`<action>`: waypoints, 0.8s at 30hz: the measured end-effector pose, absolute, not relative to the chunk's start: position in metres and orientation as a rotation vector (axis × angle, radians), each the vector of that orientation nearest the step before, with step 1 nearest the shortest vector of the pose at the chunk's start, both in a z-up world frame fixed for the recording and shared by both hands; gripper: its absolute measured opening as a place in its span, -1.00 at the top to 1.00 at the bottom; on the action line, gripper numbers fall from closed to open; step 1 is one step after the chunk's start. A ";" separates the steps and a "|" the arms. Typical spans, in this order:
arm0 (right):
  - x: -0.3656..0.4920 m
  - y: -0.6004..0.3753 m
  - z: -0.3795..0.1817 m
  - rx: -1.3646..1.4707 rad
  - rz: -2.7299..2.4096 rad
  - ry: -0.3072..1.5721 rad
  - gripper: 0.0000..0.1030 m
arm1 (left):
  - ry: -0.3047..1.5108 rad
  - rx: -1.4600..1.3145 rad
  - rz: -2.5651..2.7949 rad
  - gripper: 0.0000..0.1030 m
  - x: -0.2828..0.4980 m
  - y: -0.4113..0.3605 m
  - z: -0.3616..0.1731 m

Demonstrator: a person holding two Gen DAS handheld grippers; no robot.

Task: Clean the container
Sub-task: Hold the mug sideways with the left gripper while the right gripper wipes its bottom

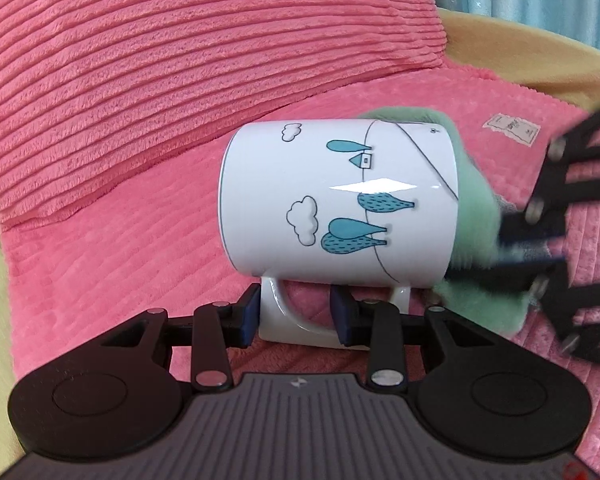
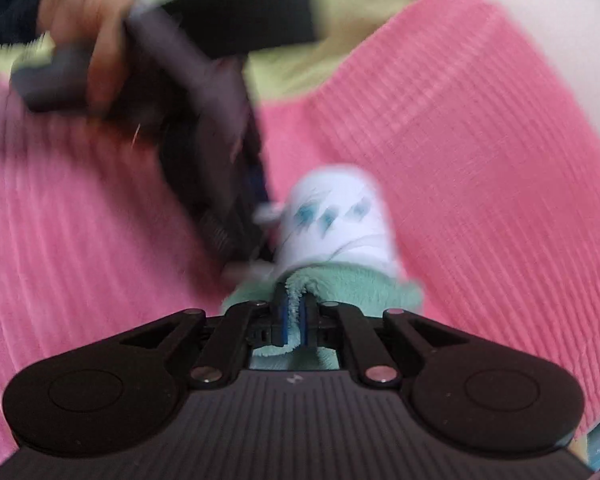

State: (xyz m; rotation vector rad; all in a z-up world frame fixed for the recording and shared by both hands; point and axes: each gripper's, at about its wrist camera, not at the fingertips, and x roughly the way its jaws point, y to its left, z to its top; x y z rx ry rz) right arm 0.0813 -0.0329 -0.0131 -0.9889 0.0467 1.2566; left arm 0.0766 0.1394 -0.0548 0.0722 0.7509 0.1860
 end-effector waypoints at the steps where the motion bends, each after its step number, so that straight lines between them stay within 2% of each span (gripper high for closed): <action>1: 0.082 -0.036 -0.008 -0.951 1.256 0.027 0.94 | 0.750 0.078 0.186 0.20 0.076 0.139 -0.055; 6: 0.094 -0.044 0.003 -0.784 1.251 0.038 0.94 | 0.748 0.094 0.187 0.20 0.076 0.137 -0.054; 10: 0.115 -0.048 0.003 -0.657 1.211 0.121 0.94 | 0.748 0.119 0.186 0.20 0.077 0.133 -0.054; 12: 0.128 -0.047 0.002 -0.620 1.187 0.222 0.91 | 0.748 0.131 0.184 0.20 0.077 0.132 -0.054; 15: 0.148 -0.047 -0.001 -0.582 1.180 0.519 0.88 | 0.748 0.143 0.181 0.20 0.077 0.130 -0.054; 17: 0.153 -0.058 0.002 -0.535 1.161 0.610 0.88 | 0.749 0.134 0.180 0.20 0.078 0.131 -0.053; 19: 0.158 -0.074 0.016 -0.409 1.155 0.610 0.81 | 0.750 0.138 0.181 0.20 0.078 0.130 -0.052; 22: 0.169 -0.087 0.033 -0.199 1.122 0.595 0.58 | 0.749 0.138 0.182 0.20 0.078 0.130 -0.052; 24: 0.181 -0.080 0.030 -0.150 1.066 0.595 0.55 | 0.749 0.137 0.184 0.20 0.078 0.130 -0.052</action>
